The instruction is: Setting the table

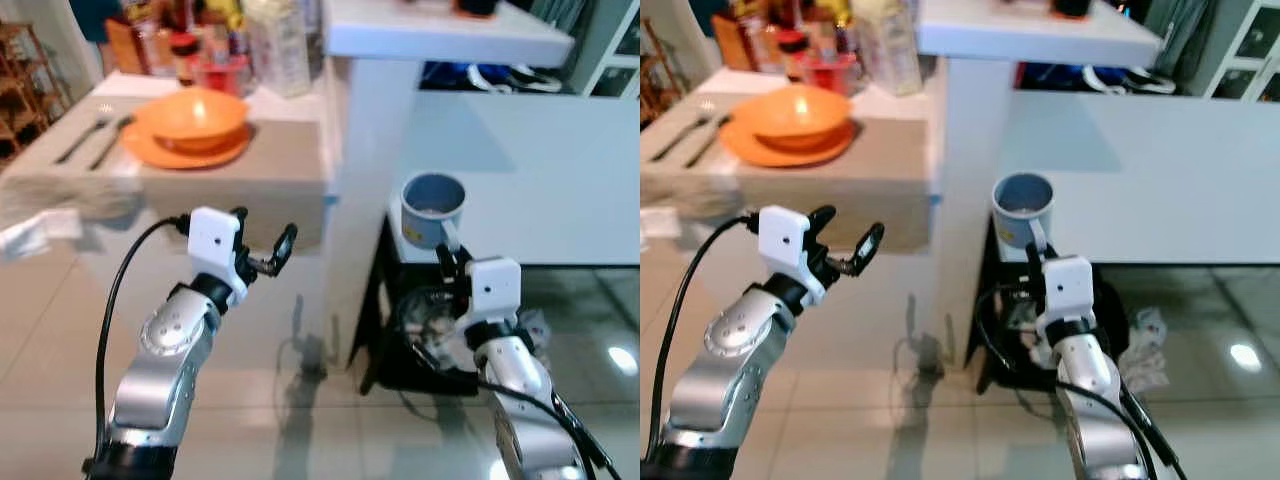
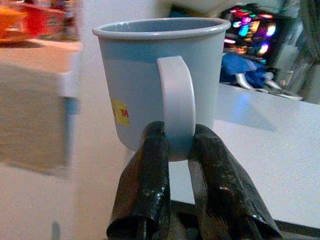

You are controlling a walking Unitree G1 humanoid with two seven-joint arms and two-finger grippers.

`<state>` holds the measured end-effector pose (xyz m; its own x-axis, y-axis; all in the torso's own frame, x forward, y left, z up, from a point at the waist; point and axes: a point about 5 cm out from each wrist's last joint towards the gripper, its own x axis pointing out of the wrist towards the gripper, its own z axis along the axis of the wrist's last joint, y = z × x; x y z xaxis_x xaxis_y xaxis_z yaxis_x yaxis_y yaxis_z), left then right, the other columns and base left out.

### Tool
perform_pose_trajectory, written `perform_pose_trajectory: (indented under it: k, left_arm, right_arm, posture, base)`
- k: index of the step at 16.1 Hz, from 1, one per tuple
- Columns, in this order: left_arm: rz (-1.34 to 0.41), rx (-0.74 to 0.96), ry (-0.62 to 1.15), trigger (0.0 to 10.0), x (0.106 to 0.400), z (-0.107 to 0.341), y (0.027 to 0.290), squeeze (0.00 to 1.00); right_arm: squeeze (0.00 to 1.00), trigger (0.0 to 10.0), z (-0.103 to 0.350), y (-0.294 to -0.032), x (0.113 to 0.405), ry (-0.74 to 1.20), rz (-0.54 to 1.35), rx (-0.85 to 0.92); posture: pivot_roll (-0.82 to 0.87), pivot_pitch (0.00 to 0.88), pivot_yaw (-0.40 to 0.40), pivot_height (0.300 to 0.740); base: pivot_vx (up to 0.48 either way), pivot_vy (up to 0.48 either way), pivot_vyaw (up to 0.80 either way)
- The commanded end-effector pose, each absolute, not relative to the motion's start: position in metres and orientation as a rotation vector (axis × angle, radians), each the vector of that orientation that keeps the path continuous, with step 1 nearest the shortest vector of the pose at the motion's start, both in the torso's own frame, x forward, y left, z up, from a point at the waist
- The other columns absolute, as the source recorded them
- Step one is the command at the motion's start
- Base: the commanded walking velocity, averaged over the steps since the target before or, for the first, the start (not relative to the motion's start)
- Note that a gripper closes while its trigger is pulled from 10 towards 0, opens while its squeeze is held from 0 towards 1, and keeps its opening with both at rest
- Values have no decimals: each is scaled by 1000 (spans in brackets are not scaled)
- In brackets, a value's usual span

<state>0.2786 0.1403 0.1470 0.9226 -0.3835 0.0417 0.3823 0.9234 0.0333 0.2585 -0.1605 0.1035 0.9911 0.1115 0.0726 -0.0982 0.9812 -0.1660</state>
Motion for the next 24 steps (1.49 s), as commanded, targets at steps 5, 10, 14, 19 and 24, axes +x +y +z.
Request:
perform_pose_trajectory:
  k: [5, 10, 14, 19, 24]
  left_arm:
    - [-415, 34, -54, 10000, 283, 150, 131, 0]
    - [-415, 42, -58, 10000, 285, 150, 127, 0]
    - [-426, 47, -66, 10000, 285, 152, 124, 0]
    - [-394, 58, -58, 10000, 290, 151, 128, 0]
    - [-408, 58, -46, 10000, 291, 149, 123, 0]
  right_arm:
    - [0, 0, 109, -167, 258, -110, 68, -178]
    - [0, 0, 108, -164, 258, -111, 67, -174]
    - [0, 0, 109, -163, 258, -116, 63, -171]
    - [0, 0, 110, -163, 262, -119, 61, -171]
    - [0, 0, 111, -163, 263, -124, 61, -173]
  posture:
    - [6, 0, -2, 740]
    - [2, 0, 6, 740]
    - [0, 0, 12, 740]
    - [-4, 0, 17, 740]
    - [-16, 0, 22, 740]
  base:
    - [356, -319, -320]
    - [357, -316, 0]
    - [337, -338, 377]
    - [294, -376, 0]
    - [277, -388, 0]
